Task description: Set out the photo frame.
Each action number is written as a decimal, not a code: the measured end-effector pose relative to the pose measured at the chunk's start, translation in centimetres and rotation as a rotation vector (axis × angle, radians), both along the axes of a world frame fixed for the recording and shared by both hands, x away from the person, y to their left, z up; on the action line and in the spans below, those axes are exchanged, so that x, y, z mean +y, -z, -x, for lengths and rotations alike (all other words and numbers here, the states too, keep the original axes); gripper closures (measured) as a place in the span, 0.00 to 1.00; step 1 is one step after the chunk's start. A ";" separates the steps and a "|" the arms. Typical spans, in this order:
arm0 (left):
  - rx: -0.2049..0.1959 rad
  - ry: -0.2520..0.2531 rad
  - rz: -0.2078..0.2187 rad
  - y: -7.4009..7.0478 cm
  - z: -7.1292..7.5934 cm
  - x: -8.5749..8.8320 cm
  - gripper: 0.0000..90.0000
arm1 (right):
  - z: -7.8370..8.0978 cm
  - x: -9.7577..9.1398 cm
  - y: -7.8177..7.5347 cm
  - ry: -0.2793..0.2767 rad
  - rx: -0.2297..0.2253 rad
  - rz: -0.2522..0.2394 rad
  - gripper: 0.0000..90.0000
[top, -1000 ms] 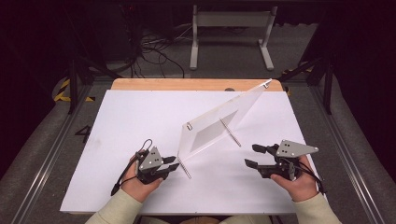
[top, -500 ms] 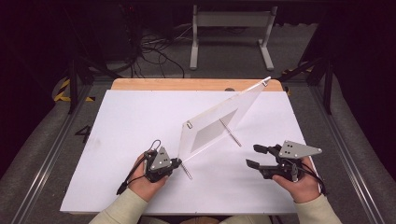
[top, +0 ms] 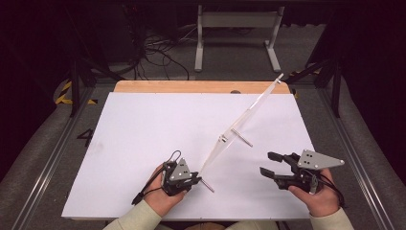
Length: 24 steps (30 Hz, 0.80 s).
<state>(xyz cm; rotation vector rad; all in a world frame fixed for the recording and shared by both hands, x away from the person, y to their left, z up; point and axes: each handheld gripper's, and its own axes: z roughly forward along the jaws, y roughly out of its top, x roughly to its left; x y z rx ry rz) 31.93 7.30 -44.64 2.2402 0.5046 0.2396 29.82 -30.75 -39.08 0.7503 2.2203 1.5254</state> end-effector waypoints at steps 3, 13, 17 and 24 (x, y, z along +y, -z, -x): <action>0.050 0.036 0.022 0.0 0.4 -1.0 0.85 | 0.5 -0.1 0.1 -0.002 0.005 -0.008 0.43; 0.059 0.084 0.022 -0.1 1.3 -2.7 0.81 | 1.5 0.3 0.5 -0.006 0.014 -0.006 0.43; 0.053 0.092 0.022 0.0 1.4 -3.0 0.81 | 1.8 0.4 0.7 -0.005 0.019 0.001 0.44; 0.043 0.141 0.031 0.1 1.6 -3.8 0.79 | 2.2 0.0 0.8 -0.001 0.028 -0.010 0.45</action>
